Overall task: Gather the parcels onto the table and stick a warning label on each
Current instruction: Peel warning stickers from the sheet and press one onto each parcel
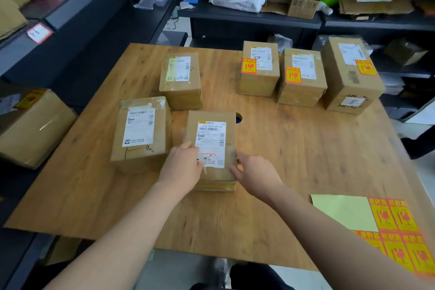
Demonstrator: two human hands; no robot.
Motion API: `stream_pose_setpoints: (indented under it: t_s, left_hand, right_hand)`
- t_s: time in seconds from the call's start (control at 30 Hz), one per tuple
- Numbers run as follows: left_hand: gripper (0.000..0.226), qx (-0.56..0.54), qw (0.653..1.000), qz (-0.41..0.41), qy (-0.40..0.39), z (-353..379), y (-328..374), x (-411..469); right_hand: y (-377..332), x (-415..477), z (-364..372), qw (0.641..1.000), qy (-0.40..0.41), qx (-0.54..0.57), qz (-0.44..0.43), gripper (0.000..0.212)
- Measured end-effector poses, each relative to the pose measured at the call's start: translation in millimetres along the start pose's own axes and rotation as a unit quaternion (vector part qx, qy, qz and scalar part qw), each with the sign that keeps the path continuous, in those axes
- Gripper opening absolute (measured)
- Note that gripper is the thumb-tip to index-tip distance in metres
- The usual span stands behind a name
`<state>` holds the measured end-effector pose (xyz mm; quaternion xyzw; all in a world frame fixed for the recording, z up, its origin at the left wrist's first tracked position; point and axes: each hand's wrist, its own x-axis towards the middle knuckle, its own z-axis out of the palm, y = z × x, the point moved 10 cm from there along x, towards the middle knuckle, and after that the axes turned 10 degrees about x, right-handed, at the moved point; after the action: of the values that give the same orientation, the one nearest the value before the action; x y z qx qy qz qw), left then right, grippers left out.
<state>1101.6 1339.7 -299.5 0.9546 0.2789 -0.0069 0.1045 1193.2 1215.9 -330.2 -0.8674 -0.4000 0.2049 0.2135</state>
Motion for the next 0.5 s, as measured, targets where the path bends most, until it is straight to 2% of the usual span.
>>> stream_pose_setpoints:
  t_s: [0.2,0.33,0.5]
  left_hand:
    - [0.021,0.009,0.998,0.058,0.016,25.0,62.0,-22.5]
    - [0.015,0.014,0.996,0.088,0.027,38.8,95.2,-34.9]
    - [0.020,0.045,0.997,0.066,0.023,43.9,115.0,-41.2]
  right_hand:
    - [53.4,-48.3,-20.6,0.999,0.026,-0.017,0.024,0.029]
    - [77.6,-72.8,-29.1,0.998,0.052,-0.034,0.026,0.031]
    - [94.9,-90.1,-36.2,0.999,0.038,0.001,0.012,0.037]
